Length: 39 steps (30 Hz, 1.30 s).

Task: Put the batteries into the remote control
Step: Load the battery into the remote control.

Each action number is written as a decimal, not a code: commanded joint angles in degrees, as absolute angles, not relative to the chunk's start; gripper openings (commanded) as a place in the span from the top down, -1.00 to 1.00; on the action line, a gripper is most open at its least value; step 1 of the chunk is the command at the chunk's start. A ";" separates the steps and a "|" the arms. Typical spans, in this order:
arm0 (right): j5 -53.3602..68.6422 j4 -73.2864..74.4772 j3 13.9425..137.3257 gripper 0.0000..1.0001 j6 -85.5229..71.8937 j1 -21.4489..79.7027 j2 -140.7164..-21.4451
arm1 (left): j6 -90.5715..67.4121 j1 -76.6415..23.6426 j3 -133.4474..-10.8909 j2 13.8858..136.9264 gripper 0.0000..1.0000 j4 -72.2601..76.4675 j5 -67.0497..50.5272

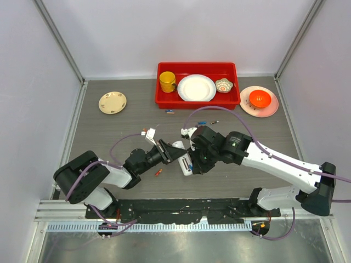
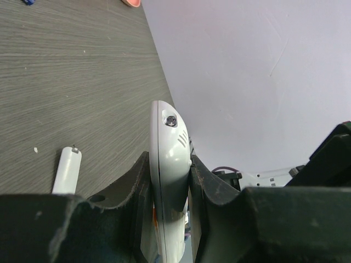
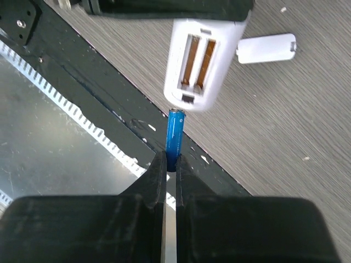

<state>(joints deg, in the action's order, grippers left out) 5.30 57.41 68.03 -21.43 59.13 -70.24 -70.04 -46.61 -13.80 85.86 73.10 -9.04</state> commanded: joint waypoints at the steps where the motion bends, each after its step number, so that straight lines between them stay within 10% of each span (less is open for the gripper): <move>1: 6.77 48.70 67.06 0.99 -24.34 60.03 -72.59 | -67.24 -48.07 -13.71 83.32 0.99 88.59 -7.12; 39: 0.97 43.16 61.09 0.99 -27.60 60.56 -69.87 | -67.67 -48.95 -13.36 78.93 0.99 88.59 -8.09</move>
<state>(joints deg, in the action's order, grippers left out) 2.96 45.84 62.35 -26.57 60.29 -71.81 -67.07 -48.49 -12.14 80.40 73.41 -7.99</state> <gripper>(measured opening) 0.072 0.297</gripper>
